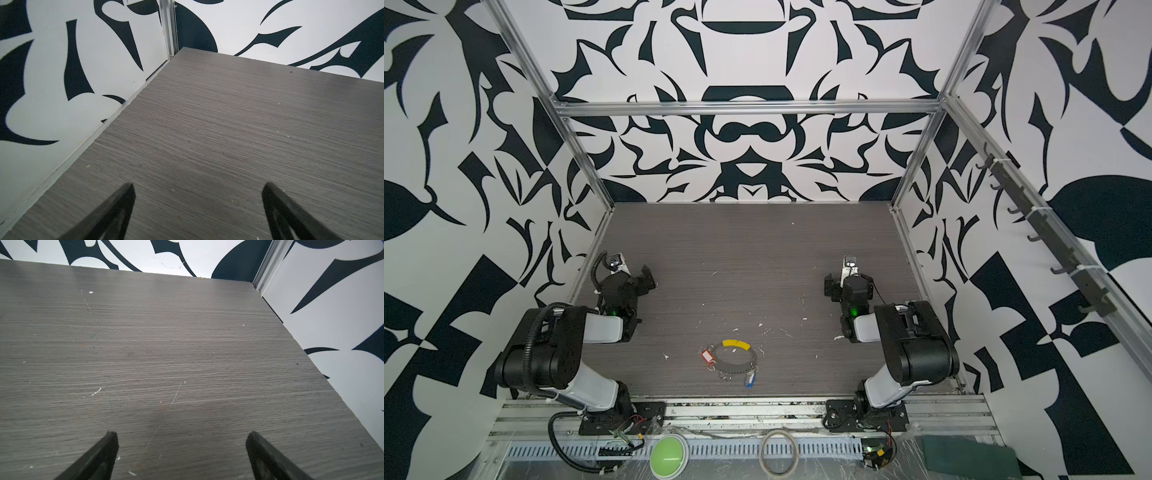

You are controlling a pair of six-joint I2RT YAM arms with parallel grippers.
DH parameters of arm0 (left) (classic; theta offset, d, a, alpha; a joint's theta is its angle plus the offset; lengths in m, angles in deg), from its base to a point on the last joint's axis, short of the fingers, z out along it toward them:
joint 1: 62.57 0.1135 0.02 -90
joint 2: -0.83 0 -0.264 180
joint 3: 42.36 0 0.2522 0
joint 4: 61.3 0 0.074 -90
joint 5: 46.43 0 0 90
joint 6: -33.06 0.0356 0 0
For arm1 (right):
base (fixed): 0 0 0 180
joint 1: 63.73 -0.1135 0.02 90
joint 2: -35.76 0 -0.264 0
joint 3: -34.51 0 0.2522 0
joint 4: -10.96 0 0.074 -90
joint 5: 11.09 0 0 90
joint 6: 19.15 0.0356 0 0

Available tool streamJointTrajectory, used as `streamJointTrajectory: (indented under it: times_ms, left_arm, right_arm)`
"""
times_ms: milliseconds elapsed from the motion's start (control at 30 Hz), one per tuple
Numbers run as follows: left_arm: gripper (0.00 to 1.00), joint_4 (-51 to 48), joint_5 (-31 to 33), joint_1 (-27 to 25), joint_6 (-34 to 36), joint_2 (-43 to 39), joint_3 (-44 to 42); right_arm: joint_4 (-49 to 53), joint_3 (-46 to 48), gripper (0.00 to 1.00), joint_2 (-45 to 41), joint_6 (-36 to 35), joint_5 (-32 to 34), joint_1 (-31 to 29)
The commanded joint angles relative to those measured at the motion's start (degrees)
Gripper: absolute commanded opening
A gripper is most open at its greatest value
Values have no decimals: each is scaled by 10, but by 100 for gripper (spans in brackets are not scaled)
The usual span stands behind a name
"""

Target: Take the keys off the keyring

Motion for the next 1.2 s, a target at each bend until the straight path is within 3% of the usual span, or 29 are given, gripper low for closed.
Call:
streamJointTrajectory:
  times_ms: [0,1167]
  left_arm:
    - [99,15,-1,1,1,2,-1]
    - [99,15,-1,1,2,2,-1]
  right_arm:
    - [-12,-11,100,-6,-3,0,-2]
    - [-11,-8,100,-9,-4,-25,-2]
